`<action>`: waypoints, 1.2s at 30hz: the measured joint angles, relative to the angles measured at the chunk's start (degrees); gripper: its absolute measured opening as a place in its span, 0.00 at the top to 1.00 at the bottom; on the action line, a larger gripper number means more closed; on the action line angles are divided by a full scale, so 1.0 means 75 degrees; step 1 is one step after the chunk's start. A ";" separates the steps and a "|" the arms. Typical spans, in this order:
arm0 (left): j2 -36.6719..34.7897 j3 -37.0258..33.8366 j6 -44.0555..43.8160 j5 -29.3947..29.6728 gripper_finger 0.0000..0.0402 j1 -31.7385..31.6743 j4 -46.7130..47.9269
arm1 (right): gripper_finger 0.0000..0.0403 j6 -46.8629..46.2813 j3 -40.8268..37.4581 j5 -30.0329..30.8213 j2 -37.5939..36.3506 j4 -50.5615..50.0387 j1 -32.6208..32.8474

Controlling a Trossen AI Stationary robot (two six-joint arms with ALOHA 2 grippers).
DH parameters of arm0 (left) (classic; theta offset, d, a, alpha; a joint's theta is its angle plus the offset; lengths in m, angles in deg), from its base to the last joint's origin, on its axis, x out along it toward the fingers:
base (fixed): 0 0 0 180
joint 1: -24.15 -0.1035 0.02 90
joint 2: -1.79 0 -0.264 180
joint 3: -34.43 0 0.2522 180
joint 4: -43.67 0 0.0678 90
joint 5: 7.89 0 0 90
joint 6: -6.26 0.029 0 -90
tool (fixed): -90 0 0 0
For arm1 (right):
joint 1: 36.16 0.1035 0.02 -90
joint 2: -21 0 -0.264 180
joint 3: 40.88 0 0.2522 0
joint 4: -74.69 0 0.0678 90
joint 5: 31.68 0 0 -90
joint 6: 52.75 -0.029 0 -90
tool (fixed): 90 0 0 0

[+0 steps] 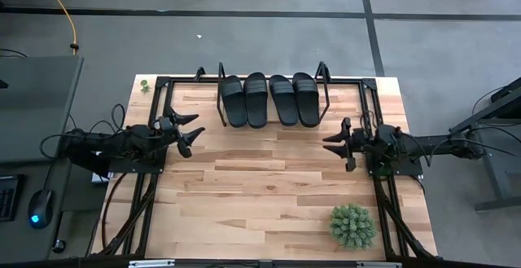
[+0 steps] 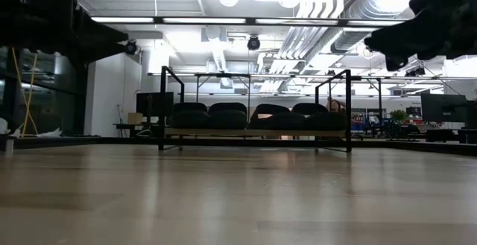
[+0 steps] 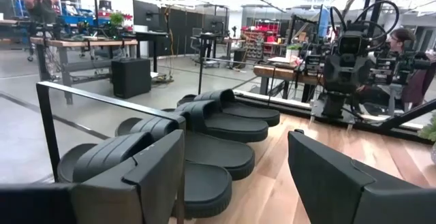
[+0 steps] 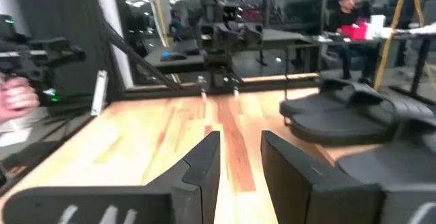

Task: Pick and place slides into the shelf
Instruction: Return to Home Position

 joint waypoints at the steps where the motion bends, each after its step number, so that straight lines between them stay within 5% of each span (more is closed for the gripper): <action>1: 0.0029 0.0000 0.0011 0.0000 0.39 0.0000 -0.0005 | 0.75 -0.0019 -0.0002 0.0090 0.0000 -0.0063 0.0000; 18: 0.0319 0.0000 0.0204 0.0023 0.39 0.0000 -0.0008 | 0.75 -0.0021 -0.0004 0.0125 0.0001 -0.1744 0.0000; 36: 0.0319 0.0000 0.0257 0.0026 0.39 0.0000 -0.0008 | 0.75 0.0043 0.0012 0.0079 0.0047 -0.1841 0.0003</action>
